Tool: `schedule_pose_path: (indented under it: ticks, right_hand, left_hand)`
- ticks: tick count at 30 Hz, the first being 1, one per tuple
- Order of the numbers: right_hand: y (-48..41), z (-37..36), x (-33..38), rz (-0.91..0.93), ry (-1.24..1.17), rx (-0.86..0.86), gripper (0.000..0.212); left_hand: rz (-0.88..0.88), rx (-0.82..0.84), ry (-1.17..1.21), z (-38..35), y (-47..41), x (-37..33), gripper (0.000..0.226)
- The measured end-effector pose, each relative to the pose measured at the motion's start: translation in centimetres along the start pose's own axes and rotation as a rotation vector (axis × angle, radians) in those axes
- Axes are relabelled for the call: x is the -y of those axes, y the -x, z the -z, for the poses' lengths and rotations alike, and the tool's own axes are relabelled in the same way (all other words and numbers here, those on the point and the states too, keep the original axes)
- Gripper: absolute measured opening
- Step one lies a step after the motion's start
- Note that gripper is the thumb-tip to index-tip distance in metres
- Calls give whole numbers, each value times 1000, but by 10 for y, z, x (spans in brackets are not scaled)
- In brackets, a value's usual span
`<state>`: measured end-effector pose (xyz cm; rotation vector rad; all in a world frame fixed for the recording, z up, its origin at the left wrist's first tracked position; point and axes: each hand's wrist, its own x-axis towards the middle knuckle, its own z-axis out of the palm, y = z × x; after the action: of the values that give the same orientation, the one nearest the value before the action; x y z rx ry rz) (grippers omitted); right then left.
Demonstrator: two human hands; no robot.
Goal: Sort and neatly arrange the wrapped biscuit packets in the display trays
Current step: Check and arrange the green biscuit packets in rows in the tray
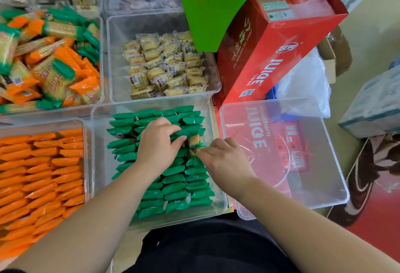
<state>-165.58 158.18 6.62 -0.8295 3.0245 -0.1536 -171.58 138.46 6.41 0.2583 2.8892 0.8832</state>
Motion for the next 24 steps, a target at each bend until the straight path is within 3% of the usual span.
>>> schedule_pose_path:
  ticks: [8, 13, 19, 22, 24]
  right_hand:
    - [-19, -6, 14, -121, 91, 270, 21]
    - [-20, -4, 19, -136, 74, 497, 61]
    - [-28, 4, 27, -160, 115, 619, 58]
    - [-26, 16, 31, -191, 58, 588, 58]
    - [-21, 29, 34, -232, -35, 443, 50]
  left_hand:
    - [205, -188, 226, 54, 24, -6, 34]
    - [350, -226, 352, 68, 52, 3, 38]
    - [527, -171, 633, 61, 83, 9, 33]
    - [599, -143, 805, 60, 94, 2, 16]
    - [633, -135, 932, 62, 99, 0, 10]
